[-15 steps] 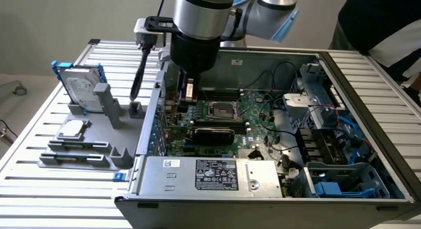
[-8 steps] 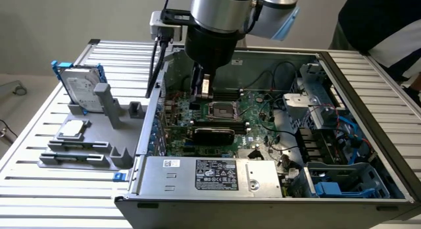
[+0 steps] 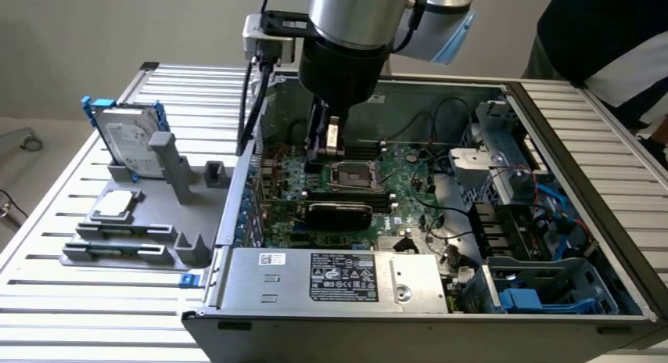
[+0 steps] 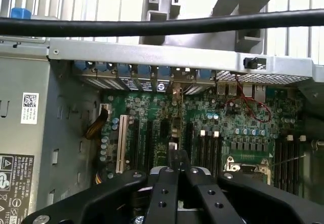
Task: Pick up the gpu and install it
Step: 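Press down on the gpu until it lock into place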
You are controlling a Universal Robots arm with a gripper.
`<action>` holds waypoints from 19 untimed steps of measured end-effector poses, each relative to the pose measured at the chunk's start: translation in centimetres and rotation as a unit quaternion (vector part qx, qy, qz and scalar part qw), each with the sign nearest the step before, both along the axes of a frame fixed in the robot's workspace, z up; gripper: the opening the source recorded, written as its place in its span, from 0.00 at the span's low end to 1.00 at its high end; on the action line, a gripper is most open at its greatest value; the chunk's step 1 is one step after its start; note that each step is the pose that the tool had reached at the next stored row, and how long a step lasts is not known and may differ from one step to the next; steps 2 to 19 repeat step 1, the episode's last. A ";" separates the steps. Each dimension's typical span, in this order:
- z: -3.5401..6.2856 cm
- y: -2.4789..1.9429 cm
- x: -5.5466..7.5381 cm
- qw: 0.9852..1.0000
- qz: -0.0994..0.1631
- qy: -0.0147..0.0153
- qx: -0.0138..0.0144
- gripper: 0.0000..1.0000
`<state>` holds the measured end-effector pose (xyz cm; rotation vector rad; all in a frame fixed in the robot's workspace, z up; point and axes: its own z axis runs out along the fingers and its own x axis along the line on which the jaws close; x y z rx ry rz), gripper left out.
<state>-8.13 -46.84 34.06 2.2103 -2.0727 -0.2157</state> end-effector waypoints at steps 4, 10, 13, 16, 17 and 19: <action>0.00 0.00 0.0 1.000 0.000 0.000 0.000 0.11; 0.00 0.00 0.0 1.000 0.000 0.000 0.000 0.11; 0.00 0.00 0.0 1.000 0.000 0.000 0.000 0.11; 0.00 0.00 0.0 1.000 0.000 0.000 0.000 0.11; 0.00 0.00 0.0 1.000 0.000 0.000 0.000 0.11; 0.00 0.00 0.0 1.000 0.000 0.000 0.000 0.11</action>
